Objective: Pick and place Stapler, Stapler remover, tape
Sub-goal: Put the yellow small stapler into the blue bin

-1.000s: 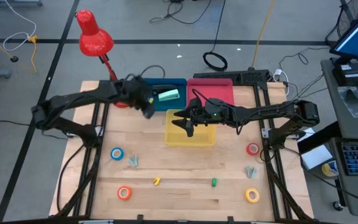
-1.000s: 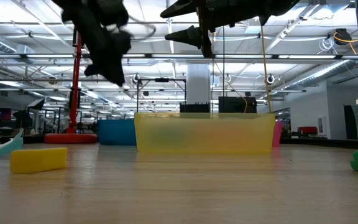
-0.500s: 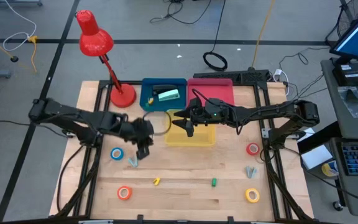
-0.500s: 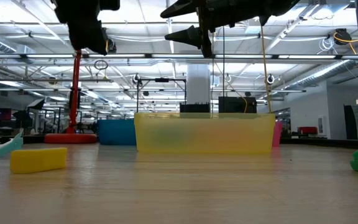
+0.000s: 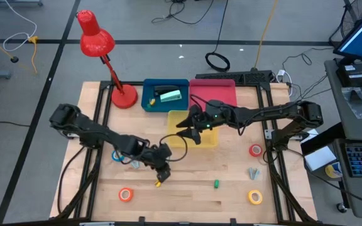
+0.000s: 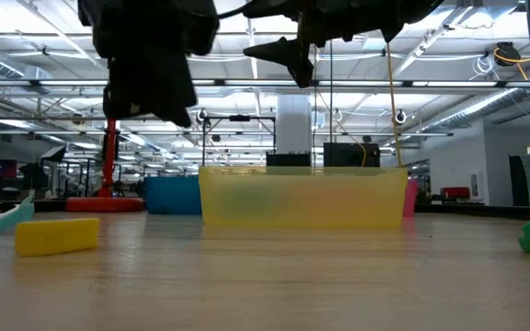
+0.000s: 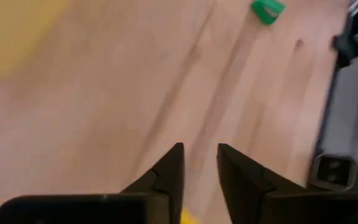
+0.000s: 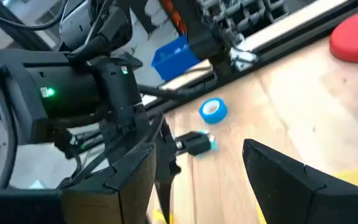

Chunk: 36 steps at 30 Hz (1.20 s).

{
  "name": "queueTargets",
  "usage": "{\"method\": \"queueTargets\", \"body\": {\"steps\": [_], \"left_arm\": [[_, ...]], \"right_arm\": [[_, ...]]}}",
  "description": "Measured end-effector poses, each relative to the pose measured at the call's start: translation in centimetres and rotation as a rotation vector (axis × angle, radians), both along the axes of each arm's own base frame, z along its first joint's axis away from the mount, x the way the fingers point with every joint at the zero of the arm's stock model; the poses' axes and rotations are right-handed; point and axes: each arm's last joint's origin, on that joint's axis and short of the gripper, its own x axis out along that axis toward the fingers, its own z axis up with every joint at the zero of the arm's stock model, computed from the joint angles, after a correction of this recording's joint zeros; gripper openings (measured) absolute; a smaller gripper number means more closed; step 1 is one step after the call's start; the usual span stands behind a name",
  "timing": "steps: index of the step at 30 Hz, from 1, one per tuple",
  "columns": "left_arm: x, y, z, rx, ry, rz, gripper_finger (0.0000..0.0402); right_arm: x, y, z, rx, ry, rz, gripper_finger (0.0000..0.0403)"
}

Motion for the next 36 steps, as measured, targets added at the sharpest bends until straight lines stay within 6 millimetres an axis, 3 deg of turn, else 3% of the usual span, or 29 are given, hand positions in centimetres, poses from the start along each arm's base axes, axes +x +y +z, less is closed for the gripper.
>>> {"method": "queueTargets", "body": {"steps": [4,10,19,36], "left_arm": [[0.9,-0.6,-1.4,-0.13,0.036,0.046,0.0157],[0.4,-1.7,-2.7,-0.24,0.18,0.127,0.0217],[-1.2,-3.3,-3.3,-0.19,0.264,0.257,0.0197],[-1.8,-3.7,-3.5,-0.157,0.273,0.361,0.0179]], "right_arm": [[-0.1,0.1,-0.5,-0.005,0.045,0.037,0.0235],[-0.2,0.2,-0.6,-0.026,0.055,0.06,0.0235],[-0.2,0.2,-0.6,-0.056,0.047,0.068,0.0235],[-0.2,0.2,-0.6,-0.071,0.044,0.073,0.0235]]}}
